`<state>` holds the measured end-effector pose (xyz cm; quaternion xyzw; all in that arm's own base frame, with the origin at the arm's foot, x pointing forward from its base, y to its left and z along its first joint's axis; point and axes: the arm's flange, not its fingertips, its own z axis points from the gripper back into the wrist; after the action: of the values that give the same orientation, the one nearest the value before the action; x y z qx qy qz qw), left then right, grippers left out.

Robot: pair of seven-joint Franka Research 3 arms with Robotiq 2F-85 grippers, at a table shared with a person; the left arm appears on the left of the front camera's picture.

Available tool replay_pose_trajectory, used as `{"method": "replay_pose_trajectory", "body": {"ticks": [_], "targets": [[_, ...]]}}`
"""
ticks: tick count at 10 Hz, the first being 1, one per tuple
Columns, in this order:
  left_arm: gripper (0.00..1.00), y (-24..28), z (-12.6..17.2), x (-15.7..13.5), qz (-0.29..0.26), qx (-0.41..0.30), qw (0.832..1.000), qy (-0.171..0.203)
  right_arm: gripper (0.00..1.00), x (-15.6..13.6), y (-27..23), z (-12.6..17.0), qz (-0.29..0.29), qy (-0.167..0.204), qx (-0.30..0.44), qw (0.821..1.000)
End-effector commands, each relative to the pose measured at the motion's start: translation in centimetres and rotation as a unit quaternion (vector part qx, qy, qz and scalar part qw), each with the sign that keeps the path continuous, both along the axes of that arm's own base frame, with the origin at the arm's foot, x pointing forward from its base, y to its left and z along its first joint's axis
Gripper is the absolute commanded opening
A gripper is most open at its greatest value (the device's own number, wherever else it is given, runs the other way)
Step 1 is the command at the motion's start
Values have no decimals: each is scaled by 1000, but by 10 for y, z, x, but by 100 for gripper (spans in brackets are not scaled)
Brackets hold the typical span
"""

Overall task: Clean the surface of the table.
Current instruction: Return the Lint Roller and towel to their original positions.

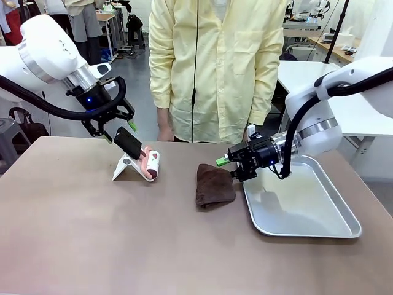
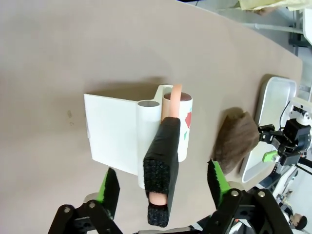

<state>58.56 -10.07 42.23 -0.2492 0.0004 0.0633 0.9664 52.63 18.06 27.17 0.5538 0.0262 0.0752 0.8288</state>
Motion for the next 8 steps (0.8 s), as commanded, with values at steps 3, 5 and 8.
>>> {"method": "replay_pose_trajectory", "body": {"ticks": [3,5,8], "targets": [[100,22,19,-11,41,-22,999,-21,100,-5,-24,18,-22,-18,-20,999],[100,36,30,-18,60,-33,997,-41,100,-17,-39,44,-50,-44,-68,995],[100,77,45,-48,37,-151,987,-41,100,-33,-72,58,-18,-33,34,999]]}}
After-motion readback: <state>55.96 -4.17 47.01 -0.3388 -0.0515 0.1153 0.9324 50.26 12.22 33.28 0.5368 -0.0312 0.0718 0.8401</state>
